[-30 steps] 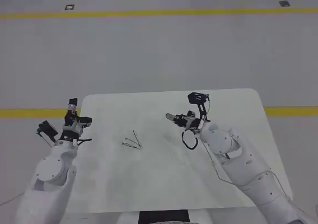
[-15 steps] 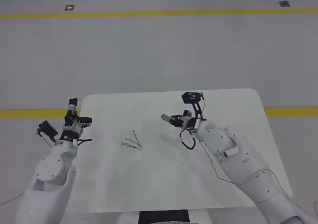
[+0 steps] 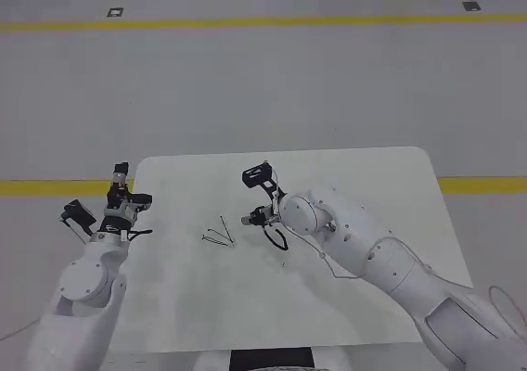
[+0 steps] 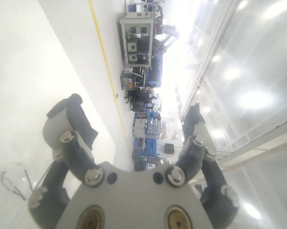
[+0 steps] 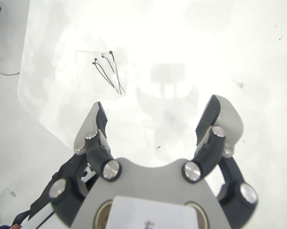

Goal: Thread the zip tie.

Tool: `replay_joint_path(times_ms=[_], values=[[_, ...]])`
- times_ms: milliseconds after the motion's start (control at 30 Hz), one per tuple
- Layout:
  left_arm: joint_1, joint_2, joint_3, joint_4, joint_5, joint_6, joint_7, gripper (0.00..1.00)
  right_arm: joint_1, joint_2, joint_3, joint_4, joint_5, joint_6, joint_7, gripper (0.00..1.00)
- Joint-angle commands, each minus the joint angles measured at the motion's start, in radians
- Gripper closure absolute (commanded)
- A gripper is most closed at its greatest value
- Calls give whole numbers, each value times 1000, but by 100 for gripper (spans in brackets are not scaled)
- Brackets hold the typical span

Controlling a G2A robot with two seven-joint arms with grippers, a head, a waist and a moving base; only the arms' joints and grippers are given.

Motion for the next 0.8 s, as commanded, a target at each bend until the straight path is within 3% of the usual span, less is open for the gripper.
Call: replay_joint_path(times_ms=[0,200,400,567,767], values=[[0,0,0,0,0,0,0,0,0,0,0,0,0,0,0,0],[0,0,0,0,0,0,0,0,0,0,0,0,0,0,0,0],[0,0,0,0,0,0,0,0,32,-19,-27,-10,-3,-74,41,0],[0,0,0,0,0,0,0,0,107,-69,-92,52,31,-109,114,0],[0,0,0,0,0,0,0,0,179,-161,-199,178,90,-159,158,0]])
